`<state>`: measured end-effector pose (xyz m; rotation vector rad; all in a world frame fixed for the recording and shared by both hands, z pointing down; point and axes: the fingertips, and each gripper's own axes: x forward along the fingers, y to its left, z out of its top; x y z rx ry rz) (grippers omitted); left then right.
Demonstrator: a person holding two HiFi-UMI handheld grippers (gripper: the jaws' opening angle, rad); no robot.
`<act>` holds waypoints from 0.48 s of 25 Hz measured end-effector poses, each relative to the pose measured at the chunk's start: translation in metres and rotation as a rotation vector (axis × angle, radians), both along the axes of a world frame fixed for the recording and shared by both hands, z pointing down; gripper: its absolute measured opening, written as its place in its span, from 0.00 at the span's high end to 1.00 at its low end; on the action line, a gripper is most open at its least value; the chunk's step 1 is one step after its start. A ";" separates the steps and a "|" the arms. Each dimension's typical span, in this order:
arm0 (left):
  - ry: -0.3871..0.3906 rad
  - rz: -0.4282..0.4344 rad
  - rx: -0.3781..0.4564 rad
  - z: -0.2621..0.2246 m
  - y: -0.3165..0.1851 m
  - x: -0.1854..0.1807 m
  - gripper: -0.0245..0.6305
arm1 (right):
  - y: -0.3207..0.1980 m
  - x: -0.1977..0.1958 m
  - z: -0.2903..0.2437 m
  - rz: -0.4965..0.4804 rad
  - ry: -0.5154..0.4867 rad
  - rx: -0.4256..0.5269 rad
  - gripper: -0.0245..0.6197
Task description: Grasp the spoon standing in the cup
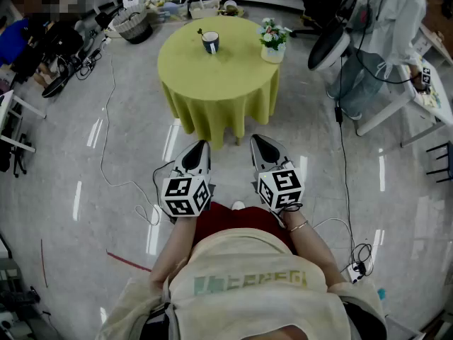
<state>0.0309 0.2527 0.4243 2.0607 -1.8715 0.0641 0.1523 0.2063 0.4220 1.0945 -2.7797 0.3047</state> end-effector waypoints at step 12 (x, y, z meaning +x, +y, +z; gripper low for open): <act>0.008 0.000 0.000 0.001 -0.005 -0.013 0.91 | -0.003 -0.016 0.001 -0.019 -0.021 -0.006 0.90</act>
